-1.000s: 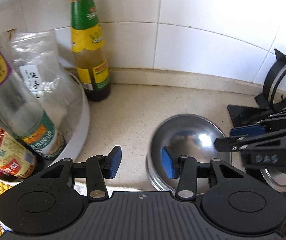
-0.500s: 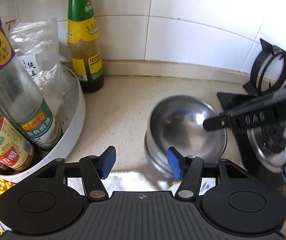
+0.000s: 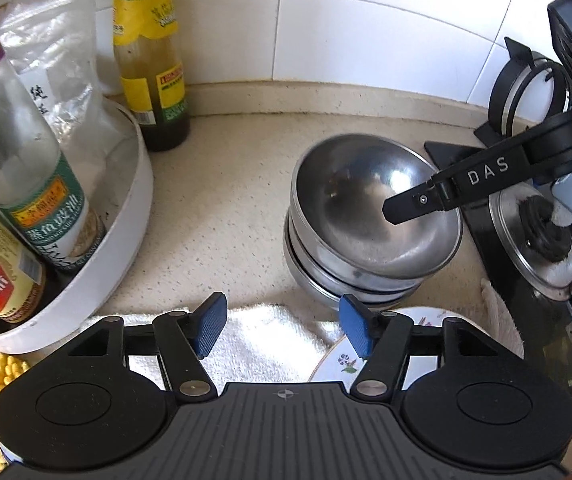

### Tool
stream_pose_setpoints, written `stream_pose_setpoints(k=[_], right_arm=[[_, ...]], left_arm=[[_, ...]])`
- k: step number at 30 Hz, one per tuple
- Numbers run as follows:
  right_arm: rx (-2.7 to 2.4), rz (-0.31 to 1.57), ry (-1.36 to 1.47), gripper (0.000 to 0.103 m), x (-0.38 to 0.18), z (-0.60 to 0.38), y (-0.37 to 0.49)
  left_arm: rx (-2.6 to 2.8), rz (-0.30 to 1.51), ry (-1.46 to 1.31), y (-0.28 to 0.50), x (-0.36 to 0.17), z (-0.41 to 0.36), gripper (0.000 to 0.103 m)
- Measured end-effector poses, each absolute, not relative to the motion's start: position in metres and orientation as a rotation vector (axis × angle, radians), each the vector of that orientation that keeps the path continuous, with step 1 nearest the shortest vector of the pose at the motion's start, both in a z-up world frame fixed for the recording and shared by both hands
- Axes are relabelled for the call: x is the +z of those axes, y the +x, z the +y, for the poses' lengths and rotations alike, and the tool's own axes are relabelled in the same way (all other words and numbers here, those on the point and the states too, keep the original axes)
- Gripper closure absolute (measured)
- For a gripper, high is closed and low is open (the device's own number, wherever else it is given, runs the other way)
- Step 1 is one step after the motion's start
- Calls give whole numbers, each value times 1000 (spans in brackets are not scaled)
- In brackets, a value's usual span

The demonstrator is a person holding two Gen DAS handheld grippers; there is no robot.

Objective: Organize plates and bowls

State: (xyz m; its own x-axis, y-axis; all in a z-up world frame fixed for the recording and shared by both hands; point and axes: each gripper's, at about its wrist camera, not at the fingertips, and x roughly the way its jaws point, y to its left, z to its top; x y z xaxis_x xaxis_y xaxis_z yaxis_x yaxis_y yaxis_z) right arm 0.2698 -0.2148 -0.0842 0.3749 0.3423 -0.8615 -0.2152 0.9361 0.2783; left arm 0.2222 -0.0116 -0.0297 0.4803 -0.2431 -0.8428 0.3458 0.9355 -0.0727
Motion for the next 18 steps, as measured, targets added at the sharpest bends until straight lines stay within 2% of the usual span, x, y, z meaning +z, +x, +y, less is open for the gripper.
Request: stream_pose_setpoints(k=[8,13,18], right_arm=[[345,1167,158,44,-100,-217,276],[347,1181,216,39,-106,-224,285],[365,1180,245,34,-111,-227,293]], left_arm=[[-409,1045,134,236,-48,-19,34],[-472,1045,150,241,-53,-24,25],[-549,1052,169,245,-64,-36,23]])
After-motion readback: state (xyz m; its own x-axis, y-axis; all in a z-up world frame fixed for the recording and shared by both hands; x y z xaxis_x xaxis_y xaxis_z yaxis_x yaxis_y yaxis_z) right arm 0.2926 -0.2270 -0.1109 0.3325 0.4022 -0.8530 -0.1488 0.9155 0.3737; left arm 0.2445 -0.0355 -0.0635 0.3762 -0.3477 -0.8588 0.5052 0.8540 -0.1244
